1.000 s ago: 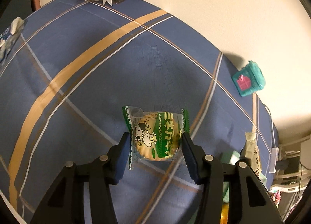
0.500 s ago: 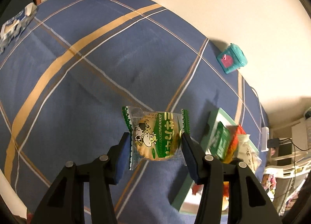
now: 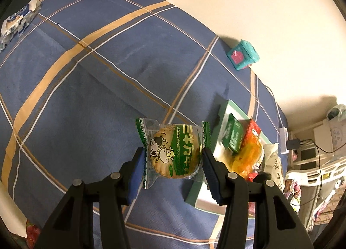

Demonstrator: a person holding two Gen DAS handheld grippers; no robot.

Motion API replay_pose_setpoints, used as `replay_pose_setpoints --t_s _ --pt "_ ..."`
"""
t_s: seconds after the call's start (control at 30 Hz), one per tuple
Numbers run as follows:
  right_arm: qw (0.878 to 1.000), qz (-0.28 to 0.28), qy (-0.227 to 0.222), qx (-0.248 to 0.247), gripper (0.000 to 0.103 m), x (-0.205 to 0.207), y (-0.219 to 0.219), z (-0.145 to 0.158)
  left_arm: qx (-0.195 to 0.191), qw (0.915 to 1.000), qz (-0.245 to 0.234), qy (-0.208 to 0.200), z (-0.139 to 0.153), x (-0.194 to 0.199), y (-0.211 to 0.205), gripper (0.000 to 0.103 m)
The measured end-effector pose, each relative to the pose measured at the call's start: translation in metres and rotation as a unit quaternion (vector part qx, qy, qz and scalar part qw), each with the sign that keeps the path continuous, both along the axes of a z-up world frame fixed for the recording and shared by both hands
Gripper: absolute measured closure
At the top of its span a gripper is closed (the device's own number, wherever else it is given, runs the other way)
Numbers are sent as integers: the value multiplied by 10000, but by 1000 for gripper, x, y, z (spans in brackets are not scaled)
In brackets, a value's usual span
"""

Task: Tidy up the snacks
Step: 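Lift and carry both snacks over the white tray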

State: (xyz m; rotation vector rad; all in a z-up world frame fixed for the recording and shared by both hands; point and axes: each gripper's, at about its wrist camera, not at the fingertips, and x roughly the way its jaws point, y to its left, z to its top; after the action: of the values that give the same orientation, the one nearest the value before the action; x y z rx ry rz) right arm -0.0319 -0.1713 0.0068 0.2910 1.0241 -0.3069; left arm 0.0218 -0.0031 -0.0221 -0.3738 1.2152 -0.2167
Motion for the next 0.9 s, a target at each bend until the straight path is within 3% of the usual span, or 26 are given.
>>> replay_pose_setpoints --t_s 0.27,0.5,0.7,0.9 --pt "9998 -90 2 178 44 -11 -16 -3 4 9995 -329 -10 1 -6 -20 49" --pt "9921 -1124 399 397 44 -31 -88 -27 49 9951 -990 -8 2 -17 -58 48" --pt "9817 -1773 270 647 44 -55 -138 -31 136 9868 -1614 -75 1 -33 -98 48" --pt "9784 -1918 35 769 44 -60 -157 -26 224 9801 -1969 -113 1 -33 -121 48"
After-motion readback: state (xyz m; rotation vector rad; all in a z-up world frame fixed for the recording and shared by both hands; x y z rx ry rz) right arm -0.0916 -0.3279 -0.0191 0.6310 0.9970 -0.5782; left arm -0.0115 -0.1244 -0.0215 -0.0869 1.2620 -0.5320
